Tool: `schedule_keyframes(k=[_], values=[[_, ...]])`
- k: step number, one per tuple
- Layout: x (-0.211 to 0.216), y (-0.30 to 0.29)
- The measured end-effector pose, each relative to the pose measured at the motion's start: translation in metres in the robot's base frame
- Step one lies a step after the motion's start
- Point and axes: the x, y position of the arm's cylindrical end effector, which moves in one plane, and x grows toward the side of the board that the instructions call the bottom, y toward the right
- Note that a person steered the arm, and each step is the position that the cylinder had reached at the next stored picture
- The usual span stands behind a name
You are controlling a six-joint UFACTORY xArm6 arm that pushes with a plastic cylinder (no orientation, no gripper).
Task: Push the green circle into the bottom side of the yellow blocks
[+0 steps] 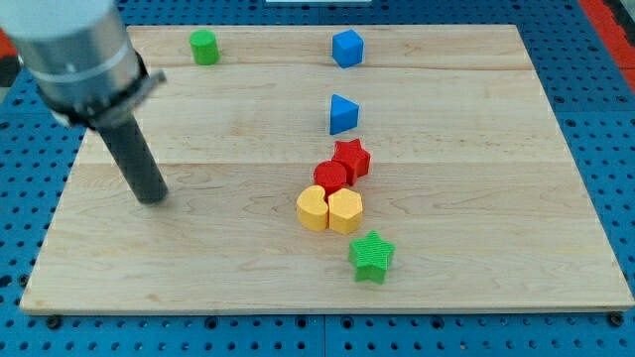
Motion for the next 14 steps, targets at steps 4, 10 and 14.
schedule_keyframes(k=[4,10,14], values=[[-0.267,-0.037],[-0.17,0.05],[-0.101,0.124]])
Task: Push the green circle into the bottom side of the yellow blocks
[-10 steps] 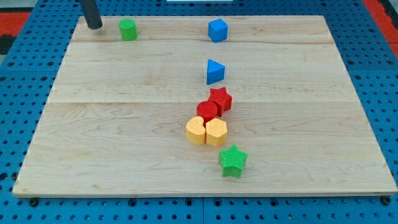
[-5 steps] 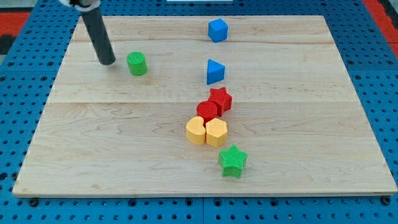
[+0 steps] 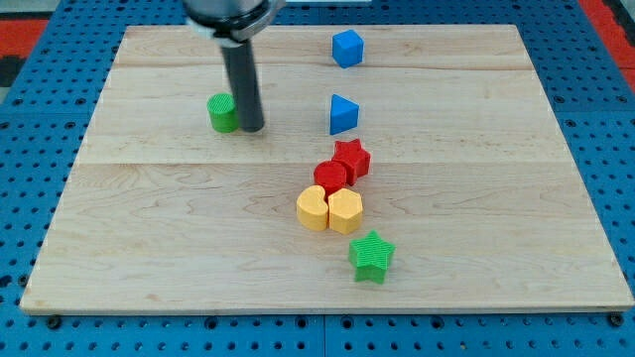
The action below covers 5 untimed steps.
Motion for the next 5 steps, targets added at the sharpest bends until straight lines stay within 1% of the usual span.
schedule_keyframes(k=[1,2,3,4,5], values=[[-0.021,-0.027],[0.005,-0.065],[0.014,-0.12],[-0.014,-0.135],[0.015,-0.146]])
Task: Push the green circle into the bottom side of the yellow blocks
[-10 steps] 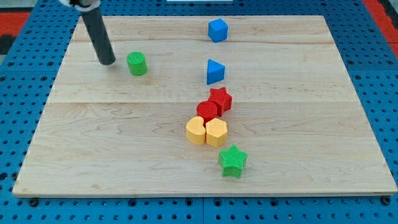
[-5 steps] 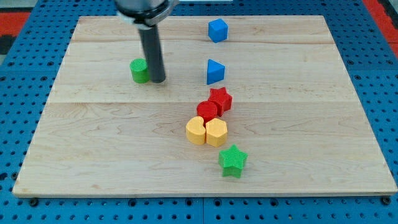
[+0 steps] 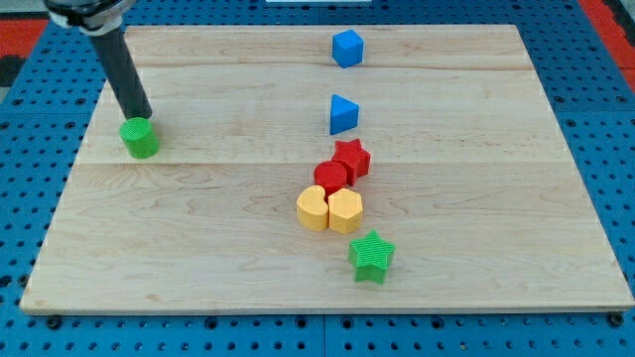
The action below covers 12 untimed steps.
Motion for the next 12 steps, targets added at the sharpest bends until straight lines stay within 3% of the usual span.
schedule_keyframes(k=[1,2,3,5,6,7,8,9,11,12], values=[[0.043,0.053],[0.048,0.041],[0.01,-0.005],[0.054,-0.041],[0.085,-0.029],[0.102,-0.083],[0.115,-0.05],[0.142,0.029],[0.182,0.037],[0.178,0.127]])
